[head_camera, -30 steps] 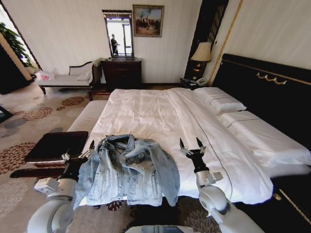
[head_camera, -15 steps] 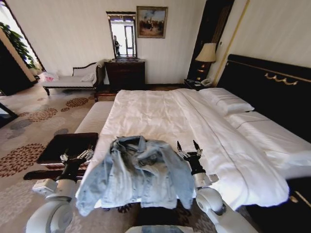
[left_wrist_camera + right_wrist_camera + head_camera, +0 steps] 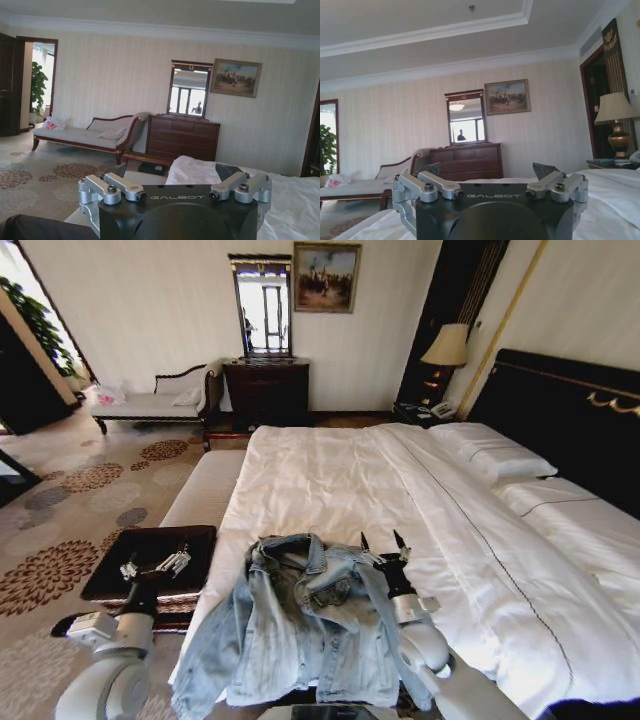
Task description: Pick up the clothes from the bed and hang them on the clothes hanger.
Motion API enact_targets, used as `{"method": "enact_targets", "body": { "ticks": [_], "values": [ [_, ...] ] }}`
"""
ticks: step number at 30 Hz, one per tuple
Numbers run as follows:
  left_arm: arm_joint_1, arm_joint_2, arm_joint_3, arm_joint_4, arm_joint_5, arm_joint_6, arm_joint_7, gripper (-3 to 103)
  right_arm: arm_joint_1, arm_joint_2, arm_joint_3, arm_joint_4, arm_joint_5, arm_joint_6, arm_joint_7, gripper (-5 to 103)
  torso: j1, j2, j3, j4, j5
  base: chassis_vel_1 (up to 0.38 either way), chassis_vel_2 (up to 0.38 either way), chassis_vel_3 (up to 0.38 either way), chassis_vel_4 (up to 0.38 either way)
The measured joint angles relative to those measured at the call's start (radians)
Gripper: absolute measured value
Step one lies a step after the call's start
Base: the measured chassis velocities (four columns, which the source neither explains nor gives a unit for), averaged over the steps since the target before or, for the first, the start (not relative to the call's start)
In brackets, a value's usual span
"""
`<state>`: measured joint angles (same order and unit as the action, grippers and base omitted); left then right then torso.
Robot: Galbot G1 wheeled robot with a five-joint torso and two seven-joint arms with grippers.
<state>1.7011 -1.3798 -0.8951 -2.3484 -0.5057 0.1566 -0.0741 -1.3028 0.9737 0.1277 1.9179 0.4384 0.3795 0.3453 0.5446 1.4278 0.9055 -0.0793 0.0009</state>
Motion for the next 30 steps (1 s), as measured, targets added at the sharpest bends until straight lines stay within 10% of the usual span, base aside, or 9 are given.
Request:
{"method": "enact_targets", "body": {
  "ticks": [15,22,30],
  "values": [
    [-0.015,-0.007,-0.034,0.005,0.002,0.011,-0.024,100,0.707,-0.103,-0.694,-0.158,0.114,-0.259,0.152,100,-0.001,0.001,0.0,0.0009,-0.0016,0.0,-0.006,-0.002,0.003],
    [-0.056,-0.038,-0.033,0.002,-0.006,0.019,-0.031,100,1.091,0.057,-1.163,-0.34,0.161,-0.357,0.239,100,-0.001,0.0,0.0,0.0003,-0.001,0.0,0.0,0.0,0.0],
    [-0.067,-0.043,-0.049,0.001,-0.023,0.019,-0.033,100,1.176,0.268,-1.286,-0.485,0.207,-0.384,0.241,100,-0.001,0.0,0.0,0.0008,-0.0011,0.0,0.0,0.0,0.0]
  ]
}}
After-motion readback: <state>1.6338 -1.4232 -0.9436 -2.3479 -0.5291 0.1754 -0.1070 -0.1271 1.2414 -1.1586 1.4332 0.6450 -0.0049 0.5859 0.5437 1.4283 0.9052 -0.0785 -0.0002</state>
